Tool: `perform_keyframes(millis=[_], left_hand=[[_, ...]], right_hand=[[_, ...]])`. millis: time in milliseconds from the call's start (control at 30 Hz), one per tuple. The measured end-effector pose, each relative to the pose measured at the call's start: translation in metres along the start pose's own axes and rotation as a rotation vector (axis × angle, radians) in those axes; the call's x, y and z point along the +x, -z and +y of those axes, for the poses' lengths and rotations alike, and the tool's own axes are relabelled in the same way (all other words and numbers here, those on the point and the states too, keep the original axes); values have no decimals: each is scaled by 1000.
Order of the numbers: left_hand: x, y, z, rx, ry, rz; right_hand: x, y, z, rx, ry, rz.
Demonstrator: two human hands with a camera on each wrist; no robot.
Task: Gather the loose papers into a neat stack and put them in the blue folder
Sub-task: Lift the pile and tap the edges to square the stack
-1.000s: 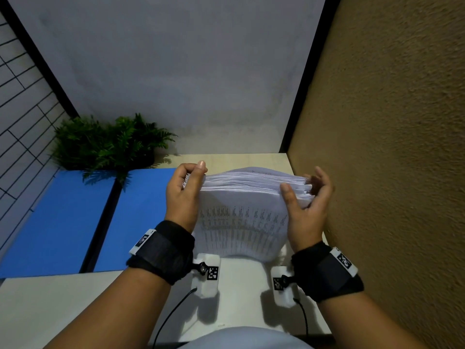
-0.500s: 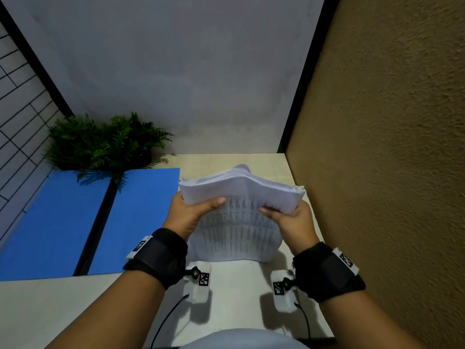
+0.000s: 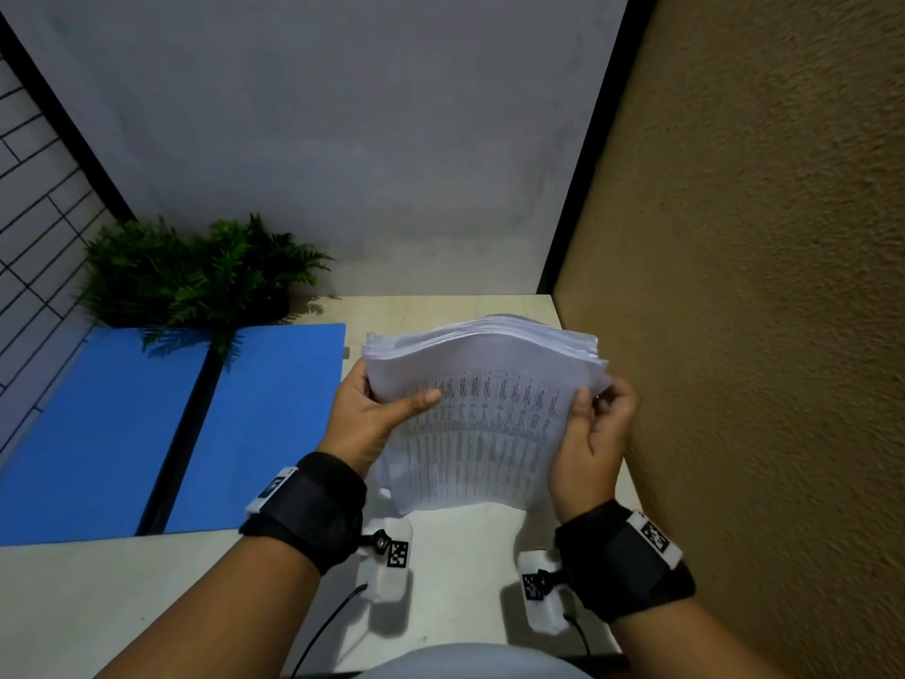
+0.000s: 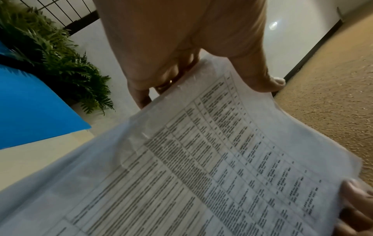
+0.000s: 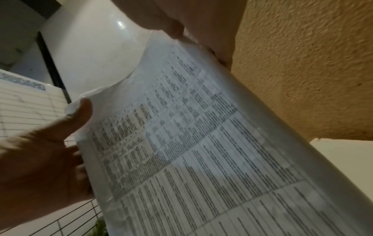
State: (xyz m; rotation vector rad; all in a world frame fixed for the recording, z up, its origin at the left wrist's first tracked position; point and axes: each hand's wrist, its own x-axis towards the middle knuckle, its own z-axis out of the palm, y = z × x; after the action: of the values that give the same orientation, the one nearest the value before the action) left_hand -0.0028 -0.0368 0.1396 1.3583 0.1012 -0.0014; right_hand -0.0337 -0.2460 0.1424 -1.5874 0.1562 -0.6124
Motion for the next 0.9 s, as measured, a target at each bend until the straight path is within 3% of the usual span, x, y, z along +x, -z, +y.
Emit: perform_keyframes(millis=[100,233,367,633,833,900], left_hand=[[-1,0,3,30,-6,-7],[-3,-1,8,35,-12,-16],[-3,0,8,-7,-4,22],[-2,0,7,18,-20,-1],[-1,-2,11,17,-26,-19],[-1,-4,12,25,-28,-18]], right_hand=[[-4,0,-1,-88,103,-19],[5,3,-7,-6,109,42],[9,2,-25,-1,177,-6],[20,9,-26,117,147,60],[20,5,-44,96,251,-23],[21,3,-50,-6,295,-75]])
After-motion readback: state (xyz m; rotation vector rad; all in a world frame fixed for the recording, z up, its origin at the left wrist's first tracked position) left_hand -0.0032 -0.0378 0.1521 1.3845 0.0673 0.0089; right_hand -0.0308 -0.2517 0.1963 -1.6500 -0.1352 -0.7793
